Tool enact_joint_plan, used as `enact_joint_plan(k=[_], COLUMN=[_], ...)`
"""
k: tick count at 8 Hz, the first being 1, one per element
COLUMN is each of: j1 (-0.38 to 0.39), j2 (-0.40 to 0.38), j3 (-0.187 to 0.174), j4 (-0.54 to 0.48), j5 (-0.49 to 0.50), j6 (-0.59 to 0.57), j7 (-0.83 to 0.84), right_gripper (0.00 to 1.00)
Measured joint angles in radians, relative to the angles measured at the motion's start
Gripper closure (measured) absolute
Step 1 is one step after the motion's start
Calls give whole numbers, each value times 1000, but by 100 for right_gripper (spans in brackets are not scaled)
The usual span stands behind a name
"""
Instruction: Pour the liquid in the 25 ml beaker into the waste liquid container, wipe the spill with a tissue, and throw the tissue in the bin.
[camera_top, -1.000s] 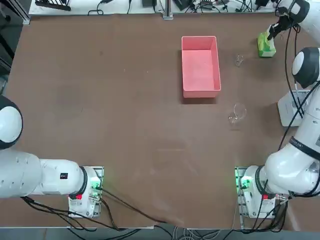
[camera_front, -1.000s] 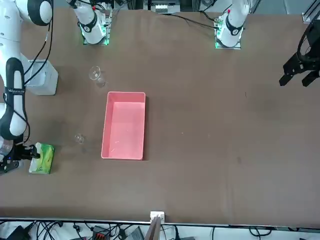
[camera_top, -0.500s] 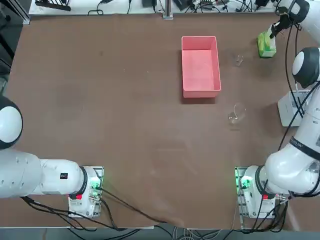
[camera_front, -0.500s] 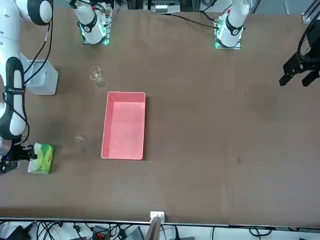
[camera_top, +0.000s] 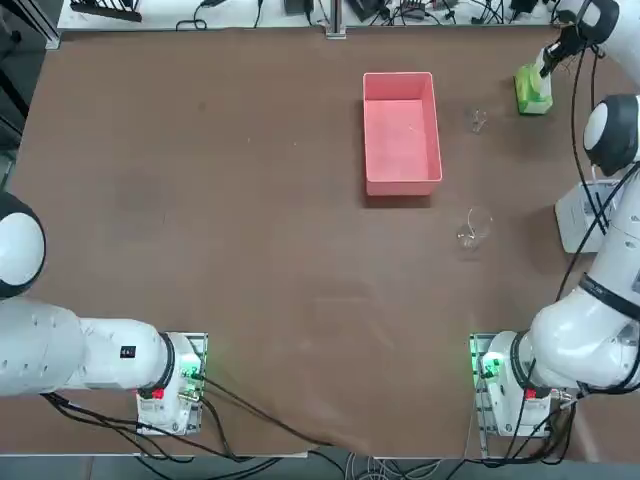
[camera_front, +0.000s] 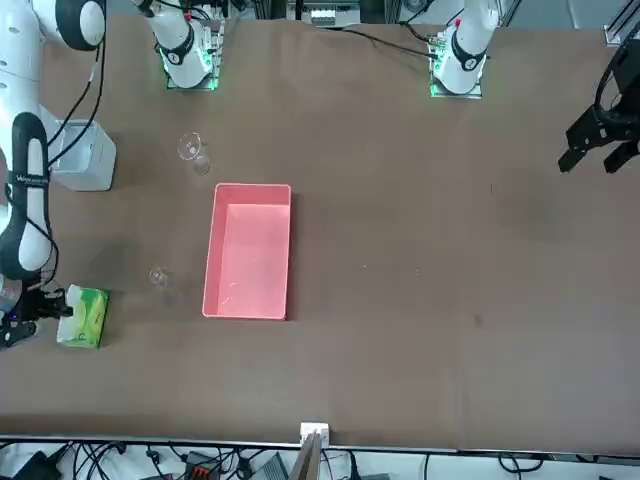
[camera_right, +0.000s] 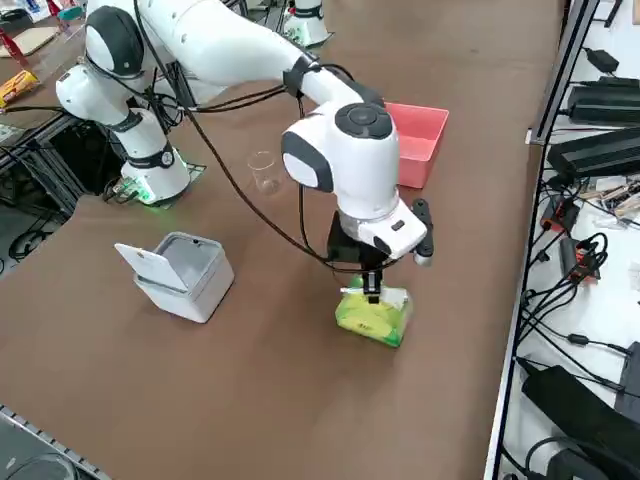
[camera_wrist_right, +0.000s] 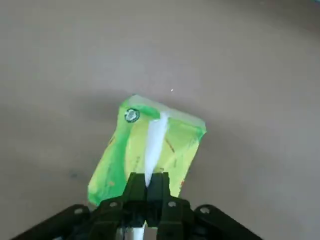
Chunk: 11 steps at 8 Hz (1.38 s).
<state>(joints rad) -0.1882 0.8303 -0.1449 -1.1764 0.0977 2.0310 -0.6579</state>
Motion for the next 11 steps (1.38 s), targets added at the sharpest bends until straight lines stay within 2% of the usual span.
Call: enact_joint_plan(k=[5, 7, 10, 11], j1=[10, 23, 39, 40], j2=[-18, -33, -74, -94], j3=[1, 15, 102, 142], j4=[115, 149, 160, 161], j5=[-1, 5, 15, 16], j6=[-214, -263, -323, -332], j7=[0, 0, 5, 6], right_gripper=[99, 99, 99, 99])
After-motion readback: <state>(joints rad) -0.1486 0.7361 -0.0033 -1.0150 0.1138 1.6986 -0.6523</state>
